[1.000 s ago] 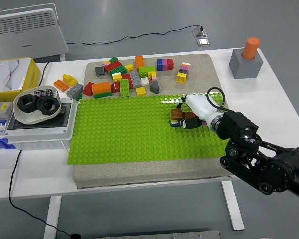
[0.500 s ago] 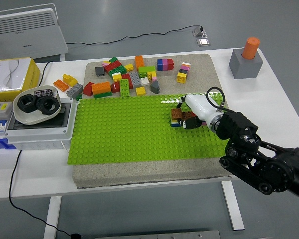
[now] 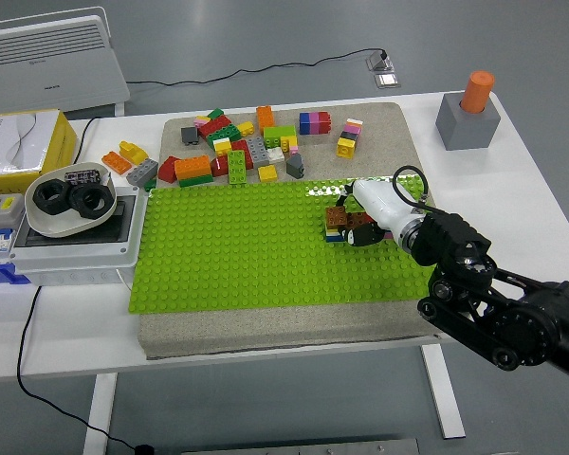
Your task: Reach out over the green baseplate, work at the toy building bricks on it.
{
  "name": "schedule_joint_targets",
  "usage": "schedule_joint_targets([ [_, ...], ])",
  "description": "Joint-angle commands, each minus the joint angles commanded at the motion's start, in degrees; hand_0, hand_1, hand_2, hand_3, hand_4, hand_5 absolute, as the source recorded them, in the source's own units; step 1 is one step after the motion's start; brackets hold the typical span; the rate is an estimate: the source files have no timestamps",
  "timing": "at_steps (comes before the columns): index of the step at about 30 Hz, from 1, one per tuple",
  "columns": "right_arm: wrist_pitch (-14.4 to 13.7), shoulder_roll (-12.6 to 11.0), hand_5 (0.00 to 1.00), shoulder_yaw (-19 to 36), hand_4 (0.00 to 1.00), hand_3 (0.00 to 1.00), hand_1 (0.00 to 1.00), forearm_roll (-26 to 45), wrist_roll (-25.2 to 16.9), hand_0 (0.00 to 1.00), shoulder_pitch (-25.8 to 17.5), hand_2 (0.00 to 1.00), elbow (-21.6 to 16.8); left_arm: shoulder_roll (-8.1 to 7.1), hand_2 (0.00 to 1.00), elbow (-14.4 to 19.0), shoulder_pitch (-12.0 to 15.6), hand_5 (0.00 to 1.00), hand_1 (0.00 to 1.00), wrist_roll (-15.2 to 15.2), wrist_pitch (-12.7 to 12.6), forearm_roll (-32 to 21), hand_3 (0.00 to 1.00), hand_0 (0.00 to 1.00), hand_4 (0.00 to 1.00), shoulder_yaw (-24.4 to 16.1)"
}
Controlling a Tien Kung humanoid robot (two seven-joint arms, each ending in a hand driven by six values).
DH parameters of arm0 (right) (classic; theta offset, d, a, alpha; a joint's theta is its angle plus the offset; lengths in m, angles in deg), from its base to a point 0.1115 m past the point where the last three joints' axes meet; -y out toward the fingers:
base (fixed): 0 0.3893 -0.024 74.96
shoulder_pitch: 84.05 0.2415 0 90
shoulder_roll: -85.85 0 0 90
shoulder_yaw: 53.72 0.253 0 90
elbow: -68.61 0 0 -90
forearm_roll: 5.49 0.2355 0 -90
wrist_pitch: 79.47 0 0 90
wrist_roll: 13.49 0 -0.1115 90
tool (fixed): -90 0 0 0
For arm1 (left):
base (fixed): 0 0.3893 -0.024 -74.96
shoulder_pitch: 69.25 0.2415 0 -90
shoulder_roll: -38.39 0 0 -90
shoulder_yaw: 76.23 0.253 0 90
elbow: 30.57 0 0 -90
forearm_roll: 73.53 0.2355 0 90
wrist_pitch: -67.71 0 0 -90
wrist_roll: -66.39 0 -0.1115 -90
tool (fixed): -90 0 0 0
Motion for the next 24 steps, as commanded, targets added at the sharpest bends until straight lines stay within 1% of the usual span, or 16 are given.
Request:
schedule_joint_targets([
  [24,0.34,0.03,0.113,0.09,0.673,0.661,0.811,0.41,-0.17,0.805,-0.19,0.850,-0.34,-0.01,0.636,0.00,0.06,0.325,0.703,-0.09,0.35,0.26,0.520,0.754,0.535,0.15],
])
